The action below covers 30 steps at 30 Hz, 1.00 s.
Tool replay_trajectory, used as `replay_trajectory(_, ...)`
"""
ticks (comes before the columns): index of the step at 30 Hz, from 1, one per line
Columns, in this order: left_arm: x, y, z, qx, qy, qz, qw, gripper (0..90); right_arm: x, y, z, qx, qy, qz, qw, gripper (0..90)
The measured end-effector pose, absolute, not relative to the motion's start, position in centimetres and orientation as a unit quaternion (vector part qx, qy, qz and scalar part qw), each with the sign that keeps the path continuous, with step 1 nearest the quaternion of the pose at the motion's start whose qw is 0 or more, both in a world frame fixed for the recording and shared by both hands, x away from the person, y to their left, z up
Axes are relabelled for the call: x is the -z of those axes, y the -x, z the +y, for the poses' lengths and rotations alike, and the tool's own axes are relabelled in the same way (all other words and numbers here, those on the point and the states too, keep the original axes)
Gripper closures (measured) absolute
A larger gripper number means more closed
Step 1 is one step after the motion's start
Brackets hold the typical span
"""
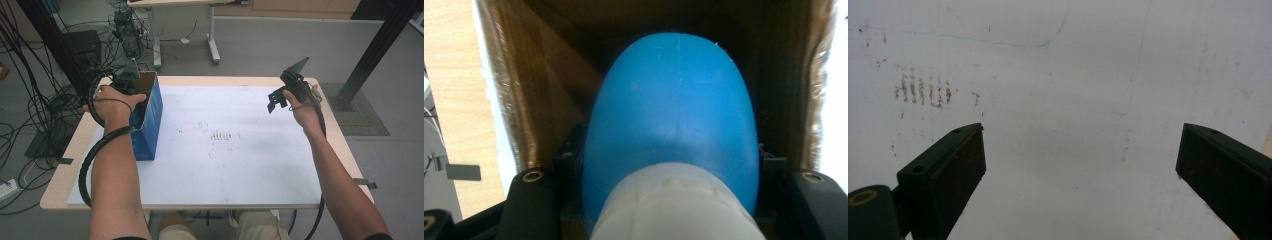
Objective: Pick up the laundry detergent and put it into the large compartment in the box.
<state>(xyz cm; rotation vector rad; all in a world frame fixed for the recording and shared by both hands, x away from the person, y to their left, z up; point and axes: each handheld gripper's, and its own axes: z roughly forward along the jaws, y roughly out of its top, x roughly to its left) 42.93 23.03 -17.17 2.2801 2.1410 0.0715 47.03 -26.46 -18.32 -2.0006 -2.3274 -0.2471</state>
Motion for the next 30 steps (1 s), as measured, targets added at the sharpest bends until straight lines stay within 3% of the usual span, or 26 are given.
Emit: replay_trajectory(30,17.55,-42.87,23.18,-0.022,-0.728,0.685,0.011,37.5,18.53,-47.21,-26.20,0.077,0.648,-0.757,0.033,5.7)
